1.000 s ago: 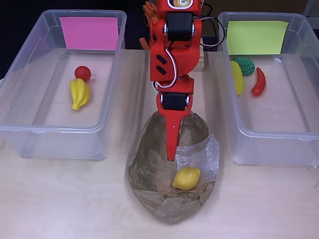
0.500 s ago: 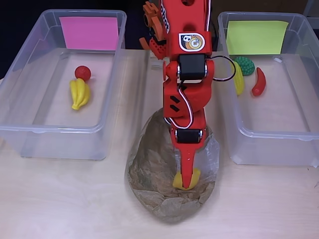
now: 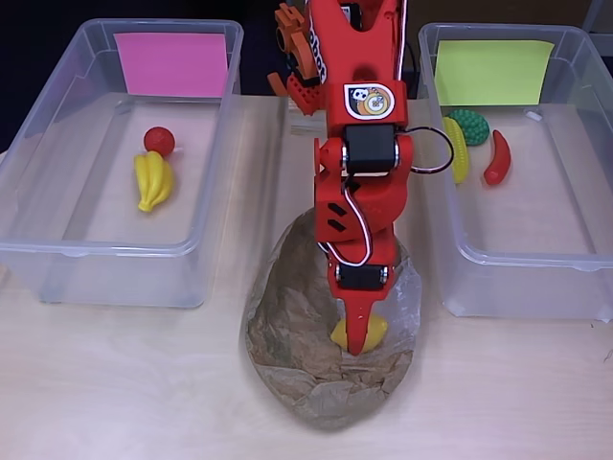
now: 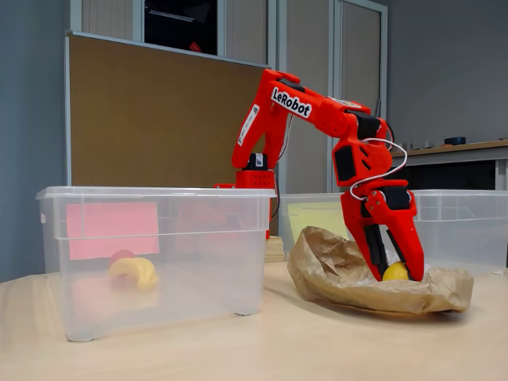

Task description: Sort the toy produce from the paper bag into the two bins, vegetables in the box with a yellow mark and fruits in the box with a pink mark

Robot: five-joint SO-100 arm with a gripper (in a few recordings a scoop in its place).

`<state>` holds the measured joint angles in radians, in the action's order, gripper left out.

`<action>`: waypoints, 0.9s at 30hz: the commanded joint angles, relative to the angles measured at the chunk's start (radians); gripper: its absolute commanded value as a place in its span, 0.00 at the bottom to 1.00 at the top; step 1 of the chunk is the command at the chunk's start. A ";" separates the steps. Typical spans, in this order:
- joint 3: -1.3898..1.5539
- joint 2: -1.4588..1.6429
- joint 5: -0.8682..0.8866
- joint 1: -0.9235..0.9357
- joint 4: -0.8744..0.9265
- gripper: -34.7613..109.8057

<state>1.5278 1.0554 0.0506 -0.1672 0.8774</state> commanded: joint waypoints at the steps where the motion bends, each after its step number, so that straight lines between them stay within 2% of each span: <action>1: -0.025 0.021 0.035 0.009 0.015 0.33; 8: 0.032 0.130 0.143 0.041 0.087 0.33; 15: 0.262 0.471 0.170 0.110 0.078 0.32; 21: 0.433 0.827 0.175 0.230 0.156 0.32; 27: 0.528 1.083 0.278 0.437 0.287 0.32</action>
<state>2.0356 2.0095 0.2715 0.1657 1.1075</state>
